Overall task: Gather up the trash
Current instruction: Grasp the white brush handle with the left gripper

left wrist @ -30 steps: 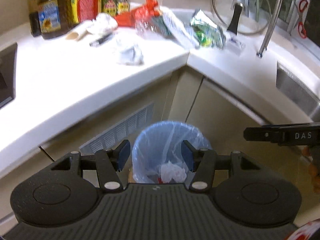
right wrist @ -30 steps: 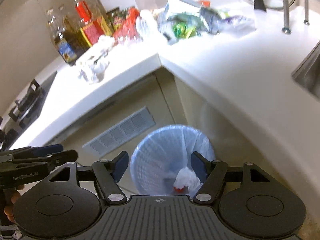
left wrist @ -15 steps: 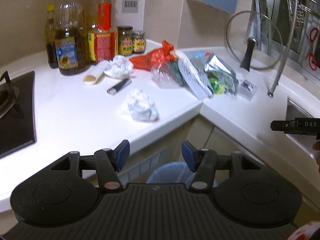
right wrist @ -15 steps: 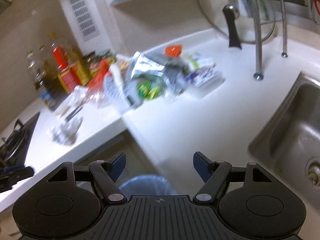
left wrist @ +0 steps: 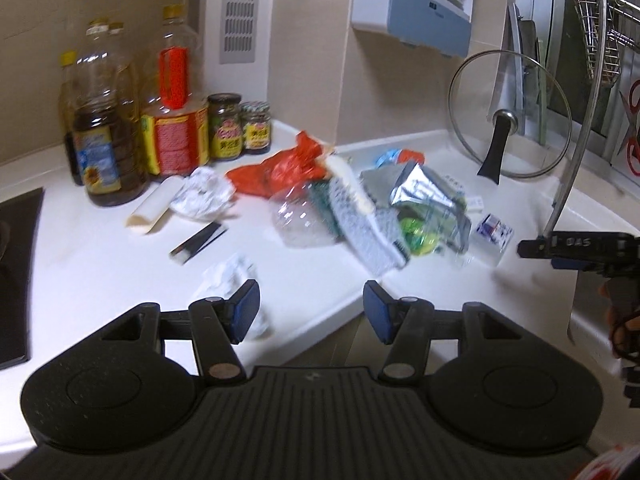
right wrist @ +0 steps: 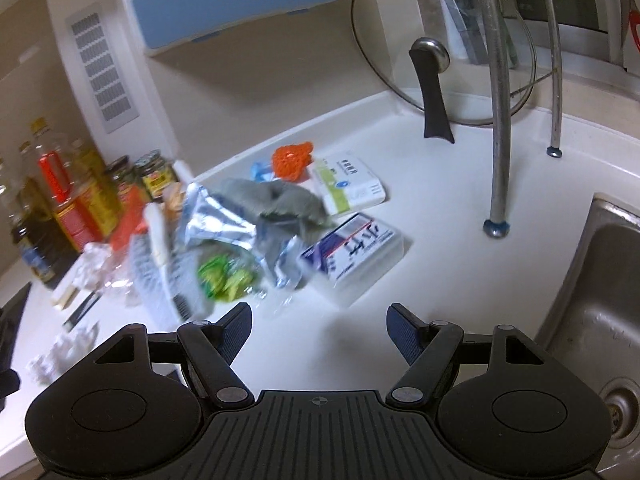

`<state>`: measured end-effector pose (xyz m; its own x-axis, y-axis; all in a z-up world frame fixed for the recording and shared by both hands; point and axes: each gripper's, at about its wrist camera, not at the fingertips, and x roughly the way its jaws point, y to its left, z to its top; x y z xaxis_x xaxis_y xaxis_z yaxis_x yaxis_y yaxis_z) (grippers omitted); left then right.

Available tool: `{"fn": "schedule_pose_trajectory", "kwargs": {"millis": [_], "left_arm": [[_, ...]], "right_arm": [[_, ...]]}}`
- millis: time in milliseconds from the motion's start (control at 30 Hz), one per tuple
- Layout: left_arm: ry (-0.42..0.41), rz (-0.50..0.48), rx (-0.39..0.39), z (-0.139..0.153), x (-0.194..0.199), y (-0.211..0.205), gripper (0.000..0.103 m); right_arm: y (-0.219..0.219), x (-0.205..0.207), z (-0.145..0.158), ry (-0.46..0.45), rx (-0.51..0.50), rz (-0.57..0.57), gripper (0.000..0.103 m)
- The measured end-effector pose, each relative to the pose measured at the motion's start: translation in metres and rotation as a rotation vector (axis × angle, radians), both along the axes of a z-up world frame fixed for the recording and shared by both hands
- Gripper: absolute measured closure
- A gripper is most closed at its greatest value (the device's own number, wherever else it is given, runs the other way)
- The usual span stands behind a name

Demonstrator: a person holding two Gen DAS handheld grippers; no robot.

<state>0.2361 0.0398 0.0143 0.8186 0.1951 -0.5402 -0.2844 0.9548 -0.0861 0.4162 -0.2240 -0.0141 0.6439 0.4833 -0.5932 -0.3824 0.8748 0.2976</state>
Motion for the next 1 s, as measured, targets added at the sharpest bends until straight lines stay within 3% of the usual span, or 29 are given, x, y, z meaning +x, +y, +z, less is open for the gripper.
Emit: {"fn": "schedule_pose_trajectory", "kwargs": {"millis": [367, 600, 1000], "left_arm": [[0.044, -0.028, 0.012, -0.017, 0.062, -0.018, 0.050], [0.069, -0.023, -0.014, -0.035, 0.104, -0.027, 0.052], [0.065, -0.016, 0.022, -0.045, 0.162, -0.037, 0.079]], "right_arm": [[0.022, 0.047, -0.037, -0.001, -0.095, 0.015, 0.029], [0.021, 0.066, -0.046, -0.023, -0.096, 0.034, 0.029], [-0.018, 0.086, -0.054, -0.010, -0.097, -0.006, 0.029]]}}
